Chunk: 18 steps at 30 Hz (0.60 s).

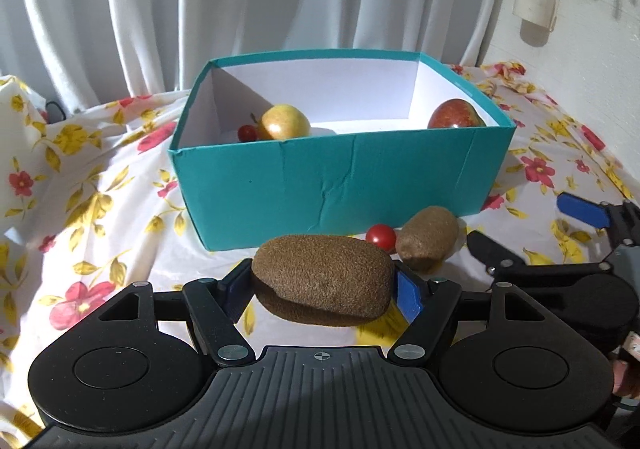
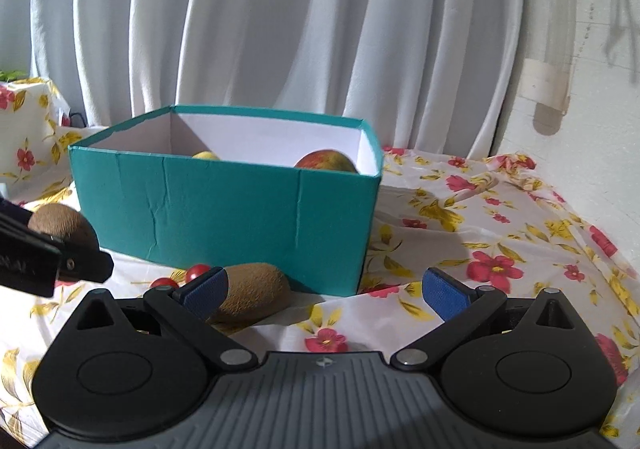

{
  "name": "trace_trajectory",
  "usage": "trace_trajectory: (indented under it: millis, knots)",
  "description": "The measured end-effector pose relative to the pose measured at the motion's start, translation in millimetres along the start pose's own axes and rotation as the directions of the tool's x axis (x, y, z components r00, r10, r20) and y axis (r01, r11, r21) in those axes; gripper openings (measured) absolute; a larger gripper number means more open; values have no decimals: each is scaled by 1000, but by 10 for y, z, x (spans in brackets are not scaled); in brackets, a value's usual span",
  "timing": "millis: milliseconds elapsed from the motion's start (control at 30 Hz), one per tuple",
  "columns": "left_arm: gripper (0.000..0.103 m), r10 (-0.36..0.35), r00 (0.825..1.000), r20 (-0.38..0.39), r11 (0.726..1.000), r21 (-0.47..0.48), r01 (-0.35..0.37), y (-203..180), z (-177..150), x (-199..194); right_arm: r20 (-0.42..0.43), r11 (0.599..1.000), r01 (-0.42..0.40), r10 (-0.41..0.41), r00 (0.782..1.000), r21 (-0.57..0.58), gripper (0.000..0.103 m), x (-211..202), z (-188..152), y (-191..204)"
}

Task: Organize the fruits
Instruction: 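Grasp the smaller kiwi with the right tool while the left tool lifts the large kiwi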

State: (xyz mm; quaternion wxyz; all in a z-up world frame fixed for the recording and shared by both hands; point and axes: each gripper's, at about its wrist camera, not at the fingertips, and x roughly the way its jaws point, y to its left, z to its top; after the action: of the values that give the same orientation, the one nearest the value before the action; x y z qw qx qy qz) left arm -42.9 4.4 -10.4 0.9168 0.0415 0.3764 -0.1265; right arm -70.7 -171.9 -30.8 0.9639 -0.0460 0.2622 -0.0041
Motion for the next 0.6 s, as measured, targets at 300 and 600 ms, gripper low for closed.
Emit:
trace_trajectory:
  millis: [300,600]
  knots:
    - [76,32,999,6,999,-21,-32,92,15,-63,-40,994,-88,86,995,-63,94,361,-27,274]
    - [76,43,999,-12,998,-36,-43,152,23,-32,-121,988,-137,128,984,-67,80,645,-99,379]
